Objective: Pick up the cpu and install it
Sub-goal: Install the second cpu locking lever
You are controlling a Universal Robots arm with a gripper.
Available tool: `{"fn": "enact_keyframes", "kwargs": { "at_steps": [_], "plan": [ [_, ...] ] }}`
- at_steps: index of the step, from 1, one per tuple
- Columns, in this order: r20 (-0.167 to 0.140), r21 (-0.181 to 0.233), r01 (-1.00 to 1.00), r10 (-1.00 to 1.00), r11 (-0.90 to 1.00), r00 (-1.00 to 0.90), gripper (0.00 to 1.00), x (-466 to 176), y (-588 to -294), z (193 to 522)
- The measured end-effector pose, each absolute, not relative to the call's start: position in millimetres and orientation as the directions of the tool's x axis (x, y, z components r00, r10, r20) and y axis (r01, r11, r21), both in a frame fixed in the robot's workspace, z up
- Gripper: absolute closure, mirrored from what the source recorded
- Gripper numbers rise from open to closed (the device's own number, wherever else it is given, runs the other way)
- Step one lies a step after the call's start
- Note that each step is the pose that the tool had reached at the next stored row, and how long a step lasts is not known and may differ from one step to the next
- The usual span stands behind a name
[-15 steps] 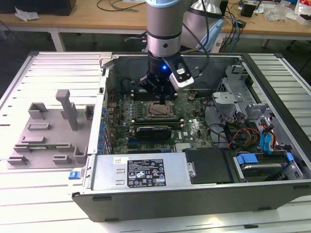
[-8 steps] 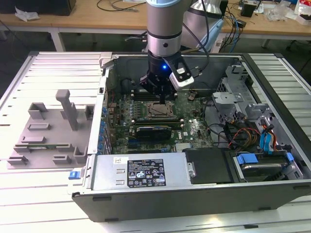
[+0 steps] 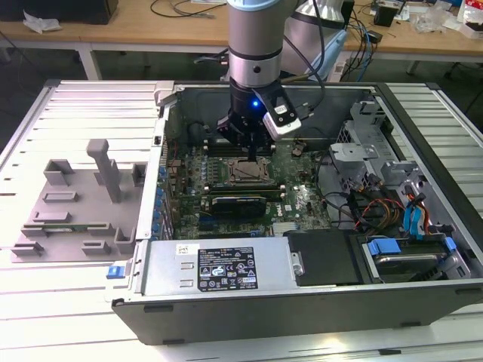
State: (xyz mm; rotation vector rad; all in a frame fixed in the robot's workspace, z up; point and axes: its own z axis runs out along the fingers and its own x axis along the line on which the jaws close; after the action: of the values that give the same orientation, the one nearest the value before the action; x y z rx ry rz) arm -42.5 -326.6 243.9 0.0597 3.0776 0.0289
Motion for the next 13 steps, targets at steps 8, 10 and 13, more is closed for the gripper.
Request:
{"fn": "enact_keyframes", "kwargs": {
  "at_steps": [8,10,13],
  "plan": [
    [-0.063,0.02,0.038,0.039,0.999,-0.997,0.89,-42.5,-329.5,244.0],
    [-0.063,0.02,0.038,0.039,0.999,-0.997,0.89,-42.5,-330.6,243.9],
    [-0.063,0.02,0.038,0.039,0.999,-0.997,0.89,-42.5,-331.4,243.9]
  ]
}}
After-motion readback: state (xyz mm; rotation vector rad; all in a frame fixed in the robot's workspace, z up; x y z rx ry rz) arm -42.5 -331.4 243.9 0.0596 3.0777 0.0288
